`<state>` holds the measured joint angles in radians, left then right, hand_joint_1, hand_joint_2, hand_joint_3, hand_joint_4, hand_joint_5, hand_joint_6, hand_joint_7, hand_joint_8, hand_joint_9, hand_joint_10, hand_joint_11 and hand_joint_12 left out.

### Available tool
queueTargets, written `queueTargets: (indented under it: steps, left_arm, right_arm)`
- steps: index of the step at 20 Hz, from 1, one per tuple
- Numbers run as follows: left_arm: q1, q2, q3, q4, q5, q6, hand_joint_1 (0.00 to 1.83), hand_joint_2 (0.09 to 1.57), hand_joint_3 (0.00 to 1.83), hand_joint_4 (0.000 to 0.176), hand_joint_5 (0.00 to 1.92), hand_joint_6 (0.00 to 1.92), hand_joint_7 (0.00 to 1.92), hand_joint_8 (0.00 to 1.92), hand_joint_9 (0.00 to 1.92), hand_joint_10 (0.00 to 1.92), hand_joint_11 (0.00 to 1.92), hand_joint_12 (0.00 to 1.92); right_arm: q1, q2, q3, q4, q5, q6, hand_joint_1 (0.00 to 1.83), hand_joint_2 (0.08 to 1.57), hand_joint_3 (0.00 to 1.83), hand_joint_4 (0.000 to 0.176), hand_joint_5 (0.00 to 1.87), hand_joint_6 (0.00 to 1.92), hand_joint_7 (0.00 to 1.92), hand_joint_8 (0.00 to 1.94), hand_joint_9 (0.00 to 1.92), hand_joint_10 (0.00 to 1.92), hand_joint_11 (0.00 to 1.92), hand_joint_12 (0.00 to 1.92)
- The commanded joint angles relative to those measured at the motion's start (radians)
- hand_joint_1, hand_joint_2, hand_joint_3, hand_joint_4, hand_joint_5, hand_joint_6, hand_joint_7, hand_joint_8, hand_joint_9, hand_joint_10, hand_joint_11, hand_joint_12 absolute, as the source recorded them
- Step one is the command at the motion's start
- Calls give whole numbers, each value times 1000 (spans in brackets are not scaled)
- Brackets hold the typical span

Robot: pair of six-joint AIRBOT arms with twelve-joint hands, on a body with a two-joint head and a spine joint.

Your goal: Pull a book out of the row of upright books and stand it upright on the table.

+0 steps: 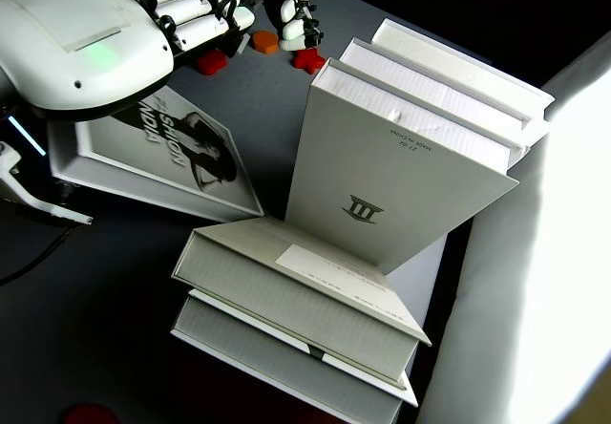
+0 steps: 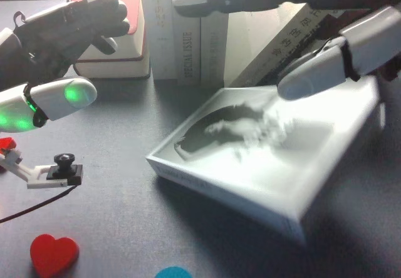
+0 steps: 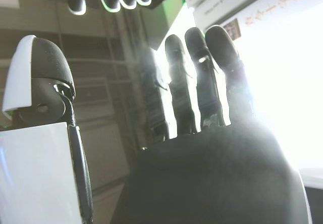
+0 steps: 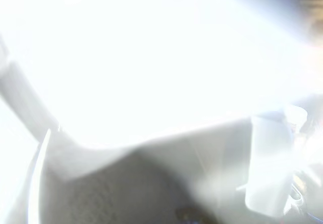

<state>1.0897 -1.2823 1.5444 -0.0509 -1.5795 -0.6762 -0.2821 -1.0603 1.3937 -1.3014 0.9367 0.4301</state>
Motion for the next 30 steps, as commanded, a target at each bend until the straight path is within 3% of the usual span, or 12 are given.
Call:
queueTargets:
  steps: [1,7,10,11,14,16,18,19,22,24,26,30]
  left_arm:
    - [-3,-8,-6,-31,-110,-11,976,948,2,66,588,5,491,7,315,619,26,1674]
    - [3,-10,-6,-40,-113,-11,966,946,2,53,565,0,502,7,324,597,43,1660]
    - [0,-10,-6,-39,-112,-11,950,938,0,46,542,0,471,0,330,588,93,1635]
    - [0,-11,-6,-39,-111,-11,941,946,2,48,532,0,468,0,320,583,62,1655]
    - [0,-8,-6,-39,-114,-11,953,936,0,50,535,3,462,1,317,589,60,1669]
    - [-6,-7,4,-43,-103,-11,958,935,0,48,504,0,433,0,264,649,15,1711]
    - [-12,-4,11,-40,-94,-11,999,920,0,56,499,0,416,0,226,643,0,1696]
    - [-20,4,11,-29,-85,-11,1010,903,0,55,500,1,431,4,248,600,18,1664]
    - [-32,7,15,-11,-71,-11,988,900,0,50,496,1,459,2,346,458,56,1637]
    - [-32,9,14,-11,-72,-11,995,912,1,22,492,0,444,0,333,511,60,1661]
    - [-26,13,8,-17,-74,-11,992,929,7,30,489,0,426,0,290,518,37,1664]
    - [-15,15,1,-23,-77,-11,1000,944,5,37,508,11,443,10,282,517,16,1688]
  right_arm:
    - [24,9,-13,97,33,0,43,1197,19,176,0,0,0,0,0,0,0,0]
    - [50,30,-22,98,23,-7,232,1370,18,176,0,0,0,0,0,0,0,0]
    - [48,26,-18,101,20,-7,243,1149,0,176,0,0,0,0,0,0,0,0]
    - [44,26,-18,103,18,-7,428,1168,0,176,0,0,0,0,0,0,0,0]
    - [30,23,-7,127,15,-8,524,1152,0,176,0,0,0,0,0,0,0,0]
    - [-3,33,-3,213,9,-84,432,1119,0,176,0,0,0,0,0,0,0,0]
    - [-39,39,-4,289,8,-147,359,1032,0,176,0,0,0,0,0,0,0,684]
    - [-80,41,-5,348,8,-183,373,999,0,176,0,0,0,0,0,0,0,810]
    - [-138,61,-22,446,15,-238,467,987,0,110,0,0,0,0,0,0,0,357]
    - [-176,86,-58,523,18,-306,509,987,0,148,0,0,0,0,0,0,0,466]
    - [-213,108,-85,581,19,-344,475,975,0,117,0,0,0,0,35,9,0,984]
    - [-284,116,-101,687,49,-404,525,982,2,141,0,0,0,0,2,0,0,713]
